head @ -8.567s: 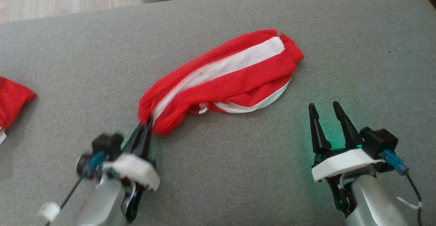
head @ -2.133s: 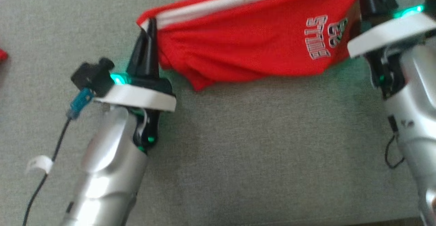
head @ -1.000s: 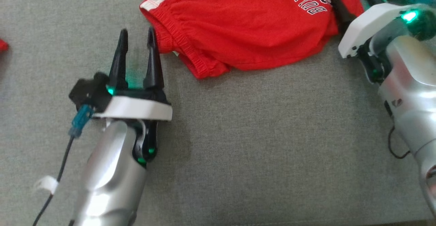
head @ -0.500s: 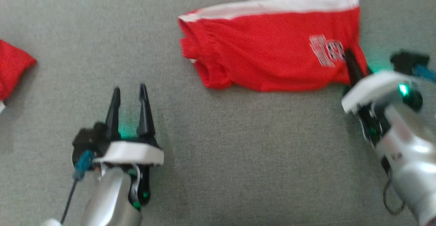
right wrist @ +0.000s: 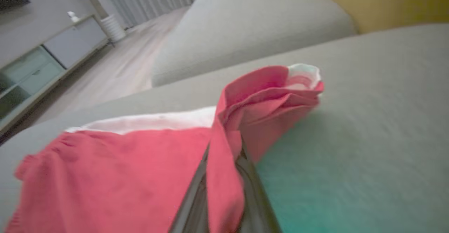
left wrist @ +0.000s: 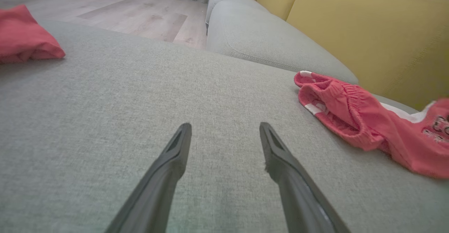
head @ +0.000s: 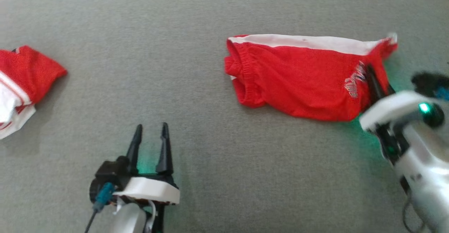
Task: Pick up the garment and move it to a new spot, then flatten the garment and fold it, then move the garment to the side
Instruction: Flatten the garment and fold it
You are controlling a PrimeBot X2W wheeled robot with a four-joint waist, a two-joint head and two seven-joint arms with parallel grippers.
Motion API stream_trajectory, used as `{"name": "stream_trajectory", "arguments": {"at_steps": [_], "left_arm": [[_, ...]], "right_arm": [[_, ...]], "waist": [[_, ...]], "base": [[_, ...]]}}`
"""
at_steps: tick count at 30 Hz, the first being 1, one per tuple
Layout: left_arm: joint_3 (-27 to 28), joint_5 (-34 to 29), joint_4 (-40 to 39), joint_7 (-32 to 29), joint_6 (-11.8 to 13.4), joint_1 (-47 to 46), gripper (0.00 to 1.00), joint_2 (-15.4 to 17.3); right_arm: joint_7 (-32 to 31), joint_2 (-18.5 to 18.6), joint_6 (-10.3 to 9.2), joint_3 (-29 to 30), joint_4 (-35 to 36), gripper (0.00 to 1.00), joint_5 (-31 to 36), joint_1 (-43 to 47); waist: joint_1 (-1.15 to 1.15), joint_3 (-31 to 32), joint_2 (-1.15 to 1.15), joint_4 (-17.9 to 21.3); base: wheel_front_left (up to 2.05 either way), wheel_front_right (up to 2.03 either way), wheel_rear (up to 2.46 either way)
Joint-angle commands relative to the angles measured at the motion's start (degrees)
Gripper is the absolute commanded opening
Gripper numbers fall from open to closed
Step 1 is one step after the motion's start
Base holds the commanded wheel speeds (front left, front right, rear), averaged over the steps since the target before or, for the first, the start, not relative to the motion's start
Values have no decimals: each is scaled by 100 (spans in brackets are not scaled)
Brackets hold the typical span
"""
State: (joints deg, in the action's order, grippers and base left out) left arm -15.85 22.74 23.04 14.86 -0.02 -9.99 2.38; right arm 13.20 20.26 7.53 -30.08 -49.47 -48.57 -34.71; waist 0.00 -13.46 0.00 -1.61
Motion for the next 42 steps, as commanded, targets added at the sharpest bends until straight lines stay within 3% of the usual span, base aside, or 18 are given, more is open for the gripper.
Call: {"name": "stream_trajectory", "arguments": {"at_steps": [1,6,10,11,12,19,23,26,32,37,42], "left_arm": [[14,74,-132,14,-11,-42,100,50],[-393,237,-55,14,33,-87,100,50],[-607,342,-41,14,108,-86,100,50],[-643,402,-10,14,105,-68,100,50],[-686,443,47,14,81,-57,100,50],[-394,93,154,14,115,-157,100,50],[7,-368,25,14,144,-183,100,54],[254,-769,-123,14,153,-179,100,101],[430,-1400,-317,14,193,-57,100,200],[502,-1655,-368,14,230,237,100,165],[557,-1473,-421,14,234,411,100,82]], "right_arm": [[94,-112,-4,-155,366,0,168,-355],[-96,-577,-4,-514,816,0,518,-576],[-379,-1011,-4,-744,776,0,681,-505],[-472,-1104,-4,-784,664,38,753,-478],[-498,-1186,-4,-830,578,100,861,-464],[-21,-1461,-4,-681,533,100,1174,-255],[161,-1295,-4,-64,615,100,1532,-108],[175,-1206,-4,805,967,100,2051,147],[178,-1384,-4,2023,1622,100,2991,980],[179,-1625,-4,2506,1870,100,3467,1704],[179,-1719,-4,2539,1922,100,3541,2011]], "waist": [[0,37,0,-177],[0,142,0,-686],[0,205,0,-1007],[0,210,0,-1052],[0,214,0,-1087],[0,249,0,-806],[0,301,0,-408],[0,316,0,-133],[0,408,0,147],[0,518,0,294],[0,526,0,327]], "base": [[0,0,0],[0,0,0],[0,0,0],[0,0,0],[0,0,0],[0,0,0],[0,0,0],[0,0,0],[0,0,0],[0,0,0],[0,0,0]]}}
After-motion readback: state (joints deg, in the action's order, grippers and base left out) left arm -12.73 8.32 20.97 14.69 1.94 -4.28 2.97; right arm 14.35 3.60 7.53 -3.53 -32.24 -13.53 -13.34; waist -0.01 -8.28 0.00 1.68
